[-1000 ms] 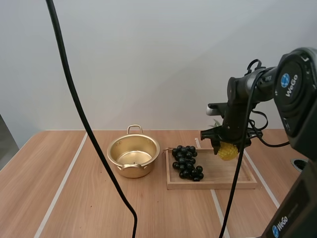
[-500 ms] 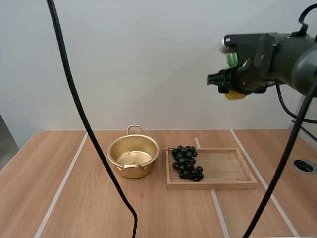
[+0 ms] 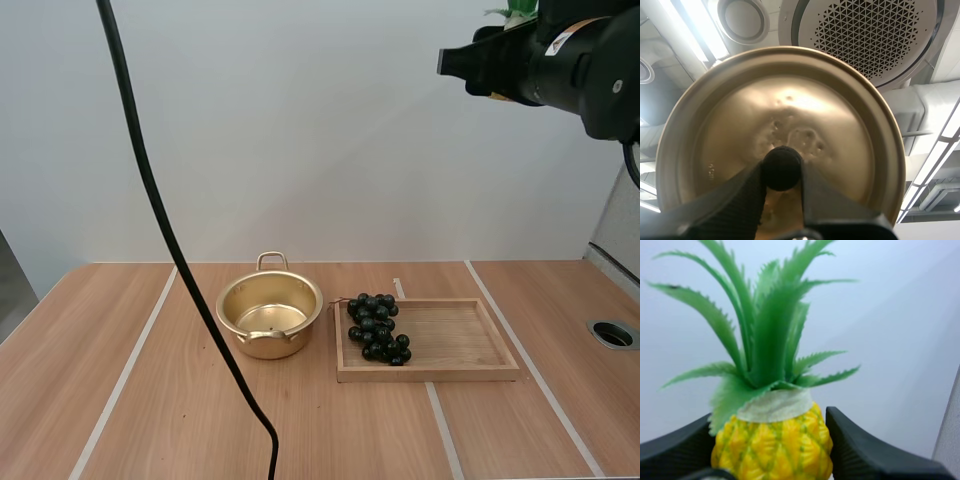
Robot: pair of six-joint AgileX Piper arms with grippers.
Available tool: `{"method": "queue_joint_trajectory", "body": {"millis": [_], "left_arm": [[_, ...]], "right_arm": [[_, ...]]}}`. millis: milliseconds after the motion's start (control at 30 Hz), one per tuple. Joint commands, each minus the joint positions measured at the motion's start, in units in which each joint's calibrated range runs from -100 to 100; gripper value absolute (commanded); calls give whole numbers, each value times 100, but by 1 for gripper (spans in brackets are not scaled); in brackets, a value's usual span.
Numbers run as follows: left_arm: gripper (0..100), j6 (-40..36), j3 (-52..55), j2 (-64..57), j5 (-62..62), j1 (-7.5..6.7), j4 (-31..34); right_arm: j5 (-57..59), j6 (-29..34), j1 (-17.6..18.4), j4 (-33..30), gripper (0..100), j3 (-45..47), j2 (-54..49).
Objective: Open the pot, put the pineapple inside, and close it
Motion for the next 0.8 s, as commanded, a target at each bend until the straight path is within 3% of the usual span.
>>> {"method": "queue_joint_trajectory", "body": {"millis": [0,233,333,467,767], "left_arm": [[0,-49,-41,-31,85,-10,40],[0,-49,-41,-31,85,-10,40],[0,-49,-41,-31,130,-10,40],[0,-49,-41,-31,187,-10,40],[0,-21,-41,-31,955,-10,40]], "right_arm": [[-42,0,-22,-30,0,-19,-19],[-115,-34,-22,627,0,-19,92],[-78,-503,68,1111,0,-19,363],[364,-1154,436,1491,0,-35,944],[730,-2169,1355,1514,0,-35,2045]]}}
